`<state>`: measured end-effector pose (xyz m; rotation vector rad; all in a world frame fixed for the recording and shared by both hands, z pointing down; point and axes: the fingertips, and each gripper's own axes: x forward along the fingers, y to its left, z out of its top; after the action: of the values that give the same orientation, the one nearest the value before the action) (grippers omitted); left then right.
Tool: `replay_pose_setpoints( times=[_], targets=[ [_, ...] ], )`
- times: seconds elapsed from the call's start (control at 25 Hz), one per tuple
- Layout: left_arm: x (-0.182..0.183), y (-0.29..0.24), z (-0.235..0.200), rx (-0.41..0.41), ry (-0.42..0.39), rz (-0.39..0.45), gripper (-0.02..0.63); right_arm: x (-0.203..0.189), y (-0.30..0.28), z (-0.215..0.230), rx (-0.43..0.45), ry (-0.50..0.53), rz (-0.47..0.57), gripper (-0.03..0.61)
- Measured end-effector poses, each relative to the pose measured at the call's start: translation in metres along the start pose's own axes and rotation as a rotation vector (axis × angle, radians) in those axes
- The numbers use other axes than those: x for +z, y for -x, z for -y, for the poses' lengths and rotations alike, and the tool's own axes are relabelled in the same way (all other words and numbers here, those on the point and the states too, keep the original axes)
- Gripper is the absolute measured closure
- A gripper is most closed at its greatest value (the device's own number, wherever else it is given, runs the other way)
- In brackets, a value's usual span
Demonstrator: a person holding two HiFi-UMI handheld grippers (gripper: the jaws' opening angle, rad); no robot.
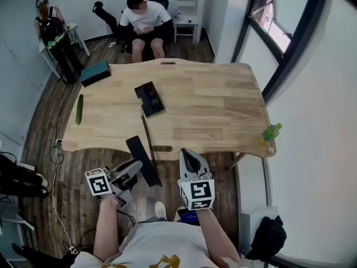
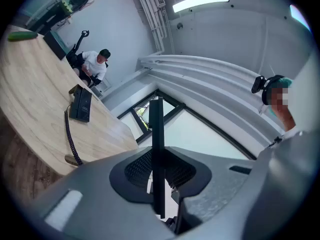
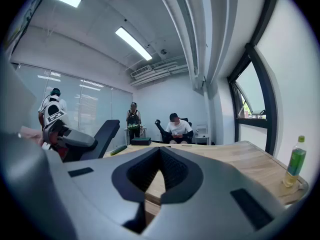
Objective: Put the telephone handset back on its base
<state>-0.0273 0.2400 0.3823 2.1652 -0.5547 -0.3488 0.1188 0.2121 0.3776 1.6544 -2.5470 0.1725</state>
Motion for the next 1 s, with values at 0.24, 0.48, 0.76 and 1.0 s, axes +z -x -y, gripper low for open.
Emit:
replay_pose_setpoints(
  times=[0.24, 0.48, 0.76, 1.0],
  targets=[
    [0.000, 0.003, -0.002, 0.009, 0.011, 0.004, 0.541, -0.001, 0.003, 0.008, -0.013, 0.005, -0.009, 0.575],
    [0.001, -0.003, -0.005, 0.019, 0.018, 0.002, 0.541, -0.003, -0.002, 0.011, 0.005, 0.008, -0.015, 0.575],
    [-0.004, -0.009, -0.005, 0.028, 0.020, 0.012, 0.541, -0.013, 0.001, 0.017, 0.028, 0.027, -0.026, 0.575],
    [-0.010, -0.016, 0.000, 0.039, 0.019, 0.021, 0.541, -0.023, 0.006, 0.028, 0.047, -0.021, -0.040, 0.575]
  ],
)
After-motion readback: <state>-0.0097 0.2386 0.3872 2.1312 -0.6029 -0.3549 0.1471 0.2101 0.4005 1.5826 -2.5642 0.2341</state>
